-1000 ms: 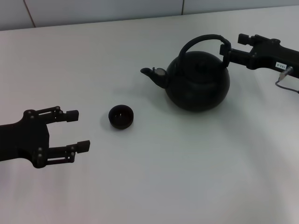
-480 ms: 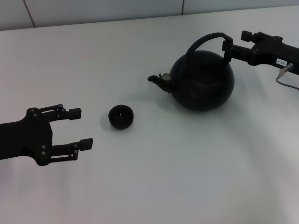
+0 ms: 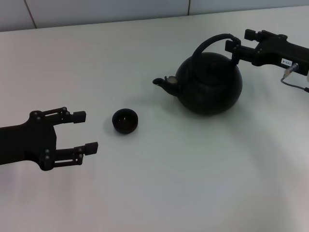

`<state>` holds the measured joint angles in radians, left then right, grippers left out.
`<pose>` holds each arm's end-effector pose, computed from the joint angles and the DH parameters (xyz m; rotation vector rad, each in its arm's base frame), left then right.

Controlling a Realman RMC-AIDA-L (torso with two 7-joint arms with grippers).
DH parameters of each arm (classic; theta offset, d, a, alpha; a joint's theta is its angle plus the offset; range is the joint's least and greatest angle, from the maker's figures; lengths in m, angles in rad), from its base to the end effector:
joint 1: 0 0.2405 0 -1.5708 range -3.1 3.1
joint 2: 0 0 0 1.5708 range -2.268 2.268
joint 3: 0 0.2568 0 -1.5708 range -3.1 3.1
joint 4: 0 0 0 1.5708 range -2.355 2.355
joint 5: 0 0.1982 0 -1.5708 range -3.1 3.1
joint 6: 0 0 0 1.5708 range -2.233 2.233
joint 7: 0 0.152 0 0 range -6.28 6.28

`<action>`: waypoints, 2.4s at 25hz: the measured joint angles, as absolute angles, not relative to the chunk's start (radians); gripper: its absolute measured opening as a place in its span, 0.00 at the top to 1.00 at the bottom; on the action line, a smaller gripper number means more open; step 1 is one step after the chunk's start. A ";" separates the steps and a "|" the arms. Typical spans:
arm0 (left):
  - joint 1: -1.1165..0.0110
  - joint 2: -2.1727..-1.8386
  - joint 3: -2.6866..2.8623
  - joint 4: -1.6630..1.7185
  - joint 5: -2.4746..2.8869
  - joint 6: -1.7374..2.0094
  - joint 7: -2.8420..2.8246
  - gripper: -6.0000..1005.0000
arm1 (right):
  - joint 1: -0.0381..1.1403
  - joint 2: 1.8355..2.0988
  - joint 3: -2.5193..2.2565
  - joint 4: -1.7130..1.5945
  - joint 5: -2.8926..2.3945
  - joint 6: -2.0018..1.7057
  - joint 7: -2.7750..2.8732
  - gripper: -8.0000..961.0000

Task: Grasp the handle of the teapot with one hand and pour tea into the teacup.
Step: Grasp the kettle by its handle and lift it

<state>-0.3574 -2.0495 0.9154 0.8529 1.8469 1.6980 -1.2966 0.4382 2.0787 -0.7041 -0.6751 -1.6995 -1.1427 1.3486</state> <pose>-0.2550 0.2808 0.0099 -2.8551 -0.3371 -0.6903 0.2990 0.3624 0.0330 -2.1624 0.7549 0.6726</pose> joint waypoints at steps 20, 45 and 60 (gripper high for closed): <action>-0.357 -2.055 0.913 0.856 1.847 1.698 -1.309 0.22 | 0.440 2.082 -0.730 -0.657 -1.686 -1.153 1.239 0.38; -0.356 -2.049 0.913 0.856 1.847 1.690 -1.310 0.22 | 0.448 2.083 -0.731 -0.648 -1.668 -1.152 1.236 0.82; -0.350 -2.045 0.913 0.857 1.847 1.696 -1.310 0.22 | 0.449 2.084 -0.730 -0.670 -1.659 -1.201 1.235 0.82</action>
